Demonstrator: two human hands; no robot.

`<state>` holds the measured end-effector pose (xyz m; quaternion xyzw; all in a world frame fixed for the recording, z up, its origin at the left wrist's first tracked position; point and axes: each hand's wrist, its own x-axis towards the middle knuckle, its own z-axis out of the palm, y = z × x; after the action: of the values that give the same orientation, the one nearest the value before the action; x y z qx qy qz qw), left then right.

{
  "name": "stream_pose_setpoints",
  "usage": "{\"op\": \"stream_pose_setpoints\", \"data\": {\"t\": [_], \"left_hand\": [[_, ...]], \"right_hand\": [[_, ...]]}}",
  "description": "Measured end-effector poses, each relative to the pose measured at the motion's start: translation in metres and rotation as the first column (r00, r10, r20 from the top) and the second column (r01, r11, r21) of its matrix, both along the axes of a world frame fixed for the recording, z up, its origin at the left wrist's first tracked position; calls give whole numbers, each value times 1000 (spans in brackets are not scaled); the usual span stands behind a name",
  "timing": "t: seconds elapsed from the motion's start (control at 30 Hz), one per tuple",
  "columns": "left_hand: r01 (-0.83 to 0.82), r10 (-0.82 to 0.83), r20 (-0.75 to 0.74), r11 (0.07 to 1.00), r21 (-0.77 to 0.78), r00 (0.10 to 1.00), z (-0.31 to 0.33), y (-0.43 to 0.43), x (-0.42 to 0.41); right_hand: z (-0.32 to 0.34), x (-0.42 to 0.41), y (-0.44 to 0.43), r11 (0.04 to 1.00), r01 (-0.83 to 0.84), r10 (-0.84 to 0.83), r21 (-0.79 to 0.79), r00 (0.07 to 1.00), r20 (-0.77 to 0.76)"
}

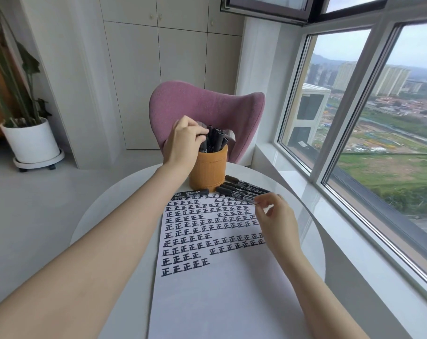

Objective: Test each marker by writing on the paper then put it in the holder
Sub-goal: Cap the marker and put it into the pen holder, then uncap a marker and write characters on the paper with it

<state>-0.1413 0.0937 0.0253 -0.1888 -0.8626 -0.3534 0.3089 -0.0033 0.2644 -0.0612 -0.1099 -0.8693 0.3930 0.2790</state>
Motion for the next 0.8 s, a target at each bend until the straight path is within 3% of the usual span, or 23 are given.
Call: {"op": "stream_pose_setpoints", "data": {"t": [0.13,0.37,0.8], "left_hand": [[-36,34,-26,998,-50,999,-14,1,3],[13,-5,-113,998,65,994,-23,-7,35],[144,-160,87,976,165,983,-75,-36,108]], "right_hand": [[-3,-16,14,991,26,-29,134,999,20],[-3,-33,22,922,8,-53,387,993,106],[-8,-44,17,826,-17,-73,564,988,136]]}}
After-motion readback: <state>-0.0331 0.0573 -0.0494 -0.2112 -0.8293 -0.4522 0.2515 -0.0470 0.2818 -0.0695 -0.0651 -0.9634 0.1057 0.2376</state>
